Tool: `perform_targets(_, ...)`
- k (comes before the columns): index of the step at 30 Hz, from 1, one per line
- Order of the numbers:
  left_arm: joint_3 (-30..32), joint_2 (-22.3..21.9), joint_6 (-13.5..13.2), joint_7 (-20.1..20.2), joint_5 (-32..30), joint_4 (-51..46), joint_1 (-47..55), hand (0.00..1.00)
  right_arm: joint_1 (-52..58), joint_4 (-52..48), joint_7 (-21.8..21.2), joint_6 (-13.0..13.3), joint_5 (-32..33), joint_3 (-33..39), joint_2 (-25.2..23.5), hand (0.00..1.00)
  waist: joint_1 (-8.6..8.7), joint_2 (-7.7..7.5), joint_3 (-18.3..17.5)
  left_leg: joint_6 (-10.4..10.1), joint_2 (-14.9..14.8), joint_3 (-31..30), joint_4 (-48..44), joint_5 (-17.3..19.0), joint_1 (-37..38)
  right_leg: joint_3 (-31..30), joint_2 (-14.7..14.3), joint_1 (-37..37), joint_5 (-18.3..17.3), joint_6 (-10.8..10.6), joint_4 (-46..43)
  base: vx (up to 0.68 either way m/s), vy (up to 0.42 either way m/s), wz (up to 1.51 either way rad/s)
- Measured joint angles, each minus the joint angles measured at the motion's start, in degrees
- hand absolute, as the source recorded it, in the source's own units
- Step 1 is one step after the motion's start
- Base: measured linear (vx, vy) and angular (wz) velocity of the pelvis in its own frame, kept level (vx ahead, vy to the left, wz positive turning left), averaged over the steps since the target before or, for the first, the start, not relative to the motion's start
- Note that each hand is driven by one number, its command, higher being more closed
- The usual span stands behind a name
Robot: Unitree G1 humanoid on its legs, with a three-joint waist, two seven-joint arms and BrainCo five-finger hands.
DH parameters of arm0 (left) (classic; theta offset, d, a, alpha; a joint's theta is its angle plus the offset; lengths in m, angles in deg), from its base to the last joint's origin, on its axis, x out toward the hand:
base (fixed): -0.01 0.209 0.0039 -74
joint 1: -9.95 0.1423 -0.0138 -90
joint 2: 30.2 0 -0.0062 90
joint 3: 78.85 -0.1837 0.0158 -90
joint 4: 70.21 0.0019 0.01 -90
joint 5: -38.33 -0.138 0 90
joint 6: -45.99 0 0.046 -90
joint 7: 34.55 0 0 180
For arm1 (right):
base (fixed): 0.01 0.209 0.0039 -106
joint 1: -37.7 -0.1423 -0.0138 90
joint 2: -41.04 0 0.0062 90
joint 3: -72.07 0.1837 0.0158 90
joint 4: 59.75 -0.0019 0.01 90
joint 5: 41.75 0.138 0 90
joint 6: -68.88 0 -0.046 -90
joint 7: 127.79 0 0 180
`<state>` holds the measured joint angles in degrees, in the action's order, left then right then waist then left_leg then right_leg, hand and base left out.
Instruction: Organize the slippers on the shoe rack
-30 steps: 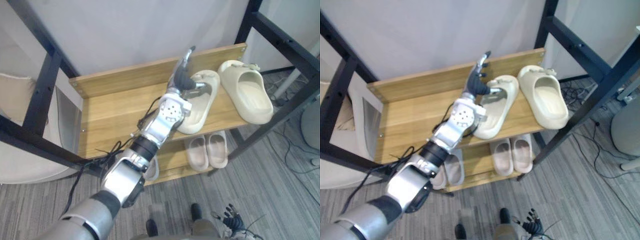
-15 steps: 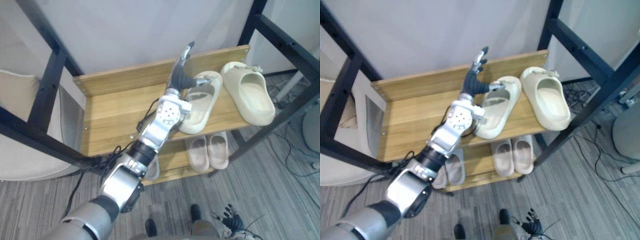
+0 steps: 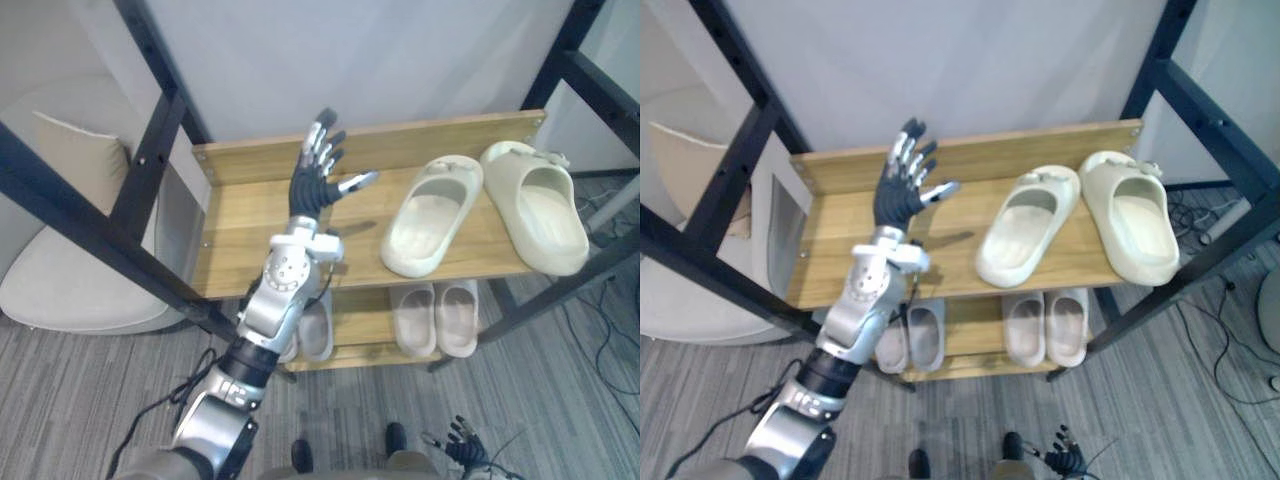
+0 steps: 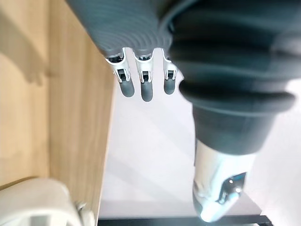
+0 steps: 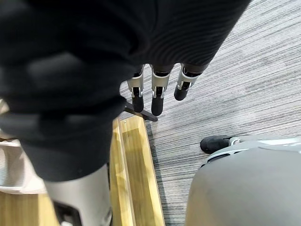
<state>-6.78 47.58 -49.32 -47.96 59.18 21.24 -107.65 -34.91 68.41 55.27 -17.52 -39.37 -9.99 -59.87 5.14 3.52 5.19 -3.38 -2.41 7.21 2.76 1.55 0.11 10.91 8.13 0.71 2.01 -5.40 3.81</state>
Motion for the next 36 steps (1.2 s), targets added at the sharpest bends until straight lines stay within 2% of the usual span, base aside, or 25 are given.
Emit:
perform_targets(5,-3.3,2.4,0.0,2.4,1.5,0.0,5.5,0.00,-3.0,4.6,0.2,-0.4,0.0,-1.9,1.3,0.00,-0.20,-0.65,-0.6,-0.2,0.1,-1.2,0.1,-0.1,-0.1,1.3,-0.3,-1.0,0.4,0.3,1.2,-0.02,-0.015,0.11)
perform_targets(10,-5.9,2.5,0.9,3.8,1.9,0.4,7.0,0.00,-4.6,5.8,0.3,-0.8,0.0,-3.2,1.9,0.00,-0.58,-0.85,-0.6,-0.3,0.1,-1.7,0.3,-0.2,-0.1,1.8,-0.4,-1.0,0.5,0.3,1.3,-0.02,-0.006,0.02)
perform_targets(19,-11.8,2.4,1.2,6.7,3.1,2.3,7.0,0.00,-6.9,8.0,0.4,-0.9,0.0,-6.2,1.8,0.00,-0.28,-3.03,-1.5,-0.3,0.4,-3.0,1.1,-0.6,-0.1,3.4,-0.3,-1.3,0.5,0.3,1.5,0.00,0.000,0.07)
perform_targets(28,-17.5,1.9,1.5,8.2,4.1,5.9,2.7,0.00,-9.7,10.1,0.4,-0.9,0.0,-8.4,-0.5,0.00,0.58,-3.70,-1.2,-0.1,0.6,-3.4,1.1,-0.7,0.1,3.9,-0.1,-1.8,0.5,0.3,1.7,-0.01,0.002,0.03)
perform_targets(36,-21.6,-1.3,1.8,8.0,4.2,10.6,-2.1,0.00,-10.0,10.1,1.0,-0.9,0.1,-8.4,-0.6,0.00,1.37,-4.41,-0.8,-0.1,0.6,-2.8,1.2,-0.7,0.4,3.2,-0.1,-1.6,0.5,0.3,1.8,-0.01,0.001,-0.03)
